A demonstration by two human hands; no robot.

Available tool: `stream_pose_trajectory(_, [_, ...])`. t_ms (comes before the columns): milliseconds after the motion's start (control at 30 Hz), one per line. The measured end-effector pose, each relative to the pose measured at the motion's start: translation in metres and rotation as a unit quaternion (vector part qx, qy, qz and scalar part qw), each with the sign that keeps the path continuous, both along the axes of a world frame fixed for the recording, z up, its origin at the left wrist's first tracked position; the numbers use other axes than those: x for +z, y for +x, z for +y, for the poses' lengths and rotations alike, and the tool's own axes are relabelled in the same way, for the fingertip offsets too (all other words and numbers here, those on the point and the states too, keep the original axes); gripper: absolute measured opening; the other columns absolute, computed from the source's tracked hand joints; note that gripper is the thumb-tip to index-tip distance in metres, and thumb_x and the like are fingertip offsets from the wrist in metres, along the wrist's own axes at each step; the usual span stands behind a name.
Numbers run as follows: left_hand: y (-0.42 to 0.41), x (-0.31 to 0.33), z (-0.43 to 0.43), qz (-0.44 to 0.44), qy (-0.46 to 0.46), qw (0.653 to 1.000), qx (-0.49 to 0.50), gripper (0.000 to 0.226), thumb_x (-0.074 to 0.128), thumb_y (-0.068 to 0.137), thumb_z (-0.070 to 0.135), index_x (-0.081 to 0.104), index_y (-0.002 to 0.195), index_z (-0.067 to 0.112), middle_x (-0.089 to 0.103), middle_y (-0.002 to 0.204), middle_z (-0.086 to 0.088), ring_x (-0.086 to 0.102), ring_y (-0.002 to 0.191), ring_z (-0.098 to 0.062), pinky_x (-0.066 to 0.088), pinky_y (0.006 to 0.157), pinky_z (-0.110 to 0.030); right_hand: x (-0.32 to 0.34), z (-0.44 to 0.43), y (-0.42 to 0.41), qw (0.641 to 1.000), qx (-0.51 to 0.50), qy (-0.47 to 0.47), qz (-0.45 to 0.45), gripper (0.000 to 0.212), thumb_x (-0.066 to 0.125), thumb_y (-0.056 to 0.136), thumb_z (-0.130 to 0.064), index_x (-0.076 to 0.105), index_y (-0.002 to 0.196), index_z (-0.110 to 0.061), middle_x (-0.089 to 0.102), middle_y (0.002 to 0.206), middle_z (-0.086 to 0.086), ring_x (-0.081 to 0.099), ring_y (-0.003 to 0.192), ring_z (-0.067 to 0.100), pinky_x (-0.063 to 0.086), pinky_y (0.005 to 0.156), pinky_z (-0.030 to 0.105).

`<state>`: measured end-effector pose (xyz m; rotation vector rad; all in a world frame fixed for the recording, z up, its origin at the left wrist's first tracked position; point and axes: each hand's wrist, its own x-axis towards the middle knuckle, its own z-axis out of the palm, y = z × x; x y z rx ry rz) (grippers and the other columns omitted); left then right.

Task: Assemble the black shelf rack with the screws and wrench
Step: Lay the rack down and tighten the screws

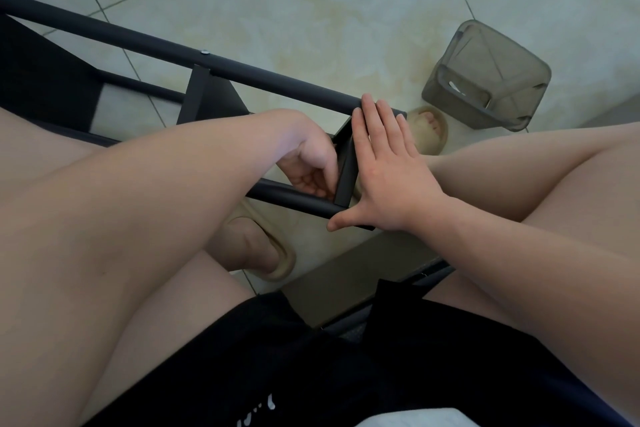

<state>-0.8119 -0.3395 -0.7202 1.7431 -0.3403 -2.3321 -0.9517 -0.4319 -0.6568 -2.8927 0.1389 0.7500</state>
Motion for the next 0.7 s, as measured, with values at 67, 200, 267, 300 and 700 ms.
stream_pose_trajectory(67, [0.0012,0.0007,0.0016,0.001,0.0,1.0,-0.004,0.012,0.063,0.091,0.006,0.073,0.089,0.012,0.07,0.079,-0.001,0.065,0.071,-0.011,0.052,0.072,-0.024,0.0001,0.0002,-0.0001,1.0,0.001,0.001,-0.001,0.163,0.061,0.051,-0.096,-0.017,0.157,-0.001,-0.029,0.164,0.017,-0.025,0.153,0.034,-0.018,0.121,0.043])
stream_pose_trajectory(200, [0.0019,0.0013,0.0015,-0.021,-0.007,0.999,-0.023,0.008,0.067,0.091,0.014,0.072,0.097,0.014,0.071,0.085,0.002,0.064,0.076,-0.01,0.048,0.073,-0.024,-0.0001,0.0,0.0002,1.0,0.003,0.0,0.001,0.163,0.06,0.051,-0.097,-0.017,0.157,-0.001,-0.03,0.164,0.017,-0.025,0.152,0.034,-0.016,0.123,0.045])
stream_pose_trajectory(267, [-0.0004,0.0002,-0.0003,-0.028,-0.008,0.999,-0.027,0.006,0.067,0.091,0.011,0.071,0.096,0.012,0.07,0.081,0.001,0.062,0.071,-0.01,0.048,0.068,-0.021,-0.0003,0.0,0.0004,1.0,0.003,-0.001,0.003,0.163,0.06,0.051,-0.097,-0.018,0.157,-0.001,-0.03,0.163,0.017,-0.026,0.152,0.034,-0.014,0.124,0.046])
stream_pose_trajectory(300, [-0.0014,-0.0004,-0.0009,-0.028,-0.007,0.999,-0.026,0.005,0.066,0.092,0.009,0.07,0.094,0.011,0.07,0.078,0.001,0.062,0.069,-0.009,0.049,0.067,-0.021,-0.0003,0.0001,0.0005,1.0,0.002,-0.001,0.003,0.163,0.06,0.051,-0.097,-0.018,0.156,0.0,-0.03,0.163,0.017,-0.026,0.152,0.034,-0.014,0.124,0.047])
stream_pose_trajectory(700, [-0.0015,-0.0034,0.0027,-0.028,-0.006,0.999,-0.021,0.006,0.065,0.092,0.011,0.071,0.09,0.013,0.07,0.076,0.001,0.064,0.064,-0.008,0.05,0.065,-0.022,-0.0006,0.0002,0.0008,1.0,0.003,0.001,0.001,0.163,0.06,0.05,-0.097,-0.017,0.157,0.0,-0.029,0.164,0.017,-0.025,0.153,0.034,-0.016,0.122,0.045])
